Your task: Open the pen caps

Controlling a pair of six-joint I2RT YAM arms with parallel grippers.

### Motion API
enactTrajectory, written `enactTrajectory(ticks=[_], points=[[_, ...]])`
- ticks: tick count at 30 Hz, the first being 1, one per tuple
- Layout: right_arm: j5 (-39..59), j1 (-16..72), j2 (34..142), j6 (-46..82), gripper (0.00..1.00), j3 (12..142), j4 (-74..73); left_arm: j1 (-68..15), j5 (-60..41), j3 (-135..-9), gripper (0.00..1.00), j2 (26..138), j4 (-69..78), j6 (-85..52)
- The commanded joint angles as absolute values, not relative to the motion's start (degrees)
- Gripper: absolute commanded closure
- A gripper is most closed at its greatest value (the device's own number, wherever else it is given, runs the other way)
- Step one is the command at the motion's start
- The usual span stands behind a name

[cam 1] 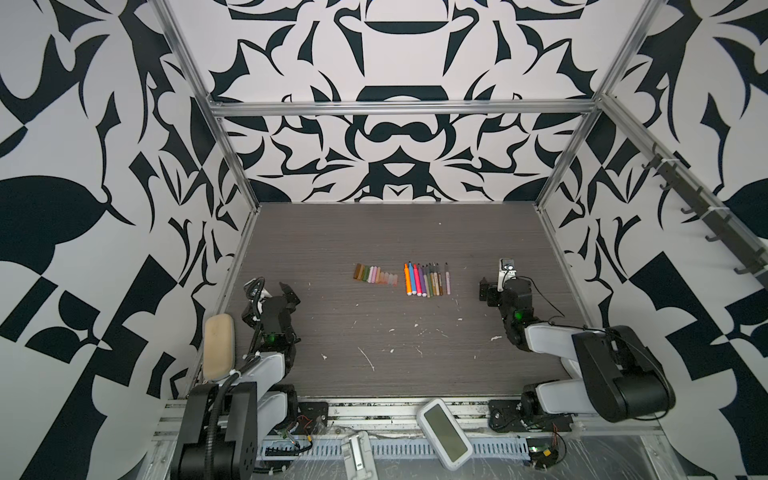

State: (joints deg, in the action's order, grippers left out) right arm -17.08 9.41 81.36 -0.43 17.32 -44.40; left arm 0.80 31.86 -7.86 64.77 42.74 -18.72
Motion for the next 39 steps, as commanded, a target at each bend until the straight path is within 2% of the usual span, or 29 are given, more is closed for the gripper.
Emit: enactTrajectory(ticks=[1,6,16,19,22,25,37,39], points=[[-19.03,9.28,84.53,-1.24,0.00,15.96,-57.23,1.61,28.51,-10.18,0.01,67.18,48.76,-16.99],[-19.29,9.23,89.97,-1.67,0.00,14.89,-64.67,2.19,24.12,-12.87,0.01,71.33,50.17,-13.28],[-22.01,9.16,89.49,-0.52,0.00,19.13,-55.90,2.75,18.41,-17.19,0.01,90.21,62.51,-7.69],[-22.67,9.14,89.74,-0.26,0.00,19.14,-56.21,2.77,17.73,-20.43,0.01,88.05,52.51,-9.22],[-22.35,9.04,89.83,-0.02,0.00,19.57,-55.37,2.71,18.00,-19.69,0.01,90.16,57.83,-7.71],[-19.58,7.27,89.50,1.06,0.00,20.17,-53.33,2.68,17.46,-20.97,0.01,89.41,53.52,-8.63],[-17.41,6.53,88.87,1.10,0.00,19.60,-53.60,2.71,17.28,-19.84,0.01,89.30,56.00,-8.67],[-14.14,6.51,88.90,-0.29,0.00,19.66,-53.47,2.68,13.82,-19.79,0.01,89.19,55.87,-7.57]])
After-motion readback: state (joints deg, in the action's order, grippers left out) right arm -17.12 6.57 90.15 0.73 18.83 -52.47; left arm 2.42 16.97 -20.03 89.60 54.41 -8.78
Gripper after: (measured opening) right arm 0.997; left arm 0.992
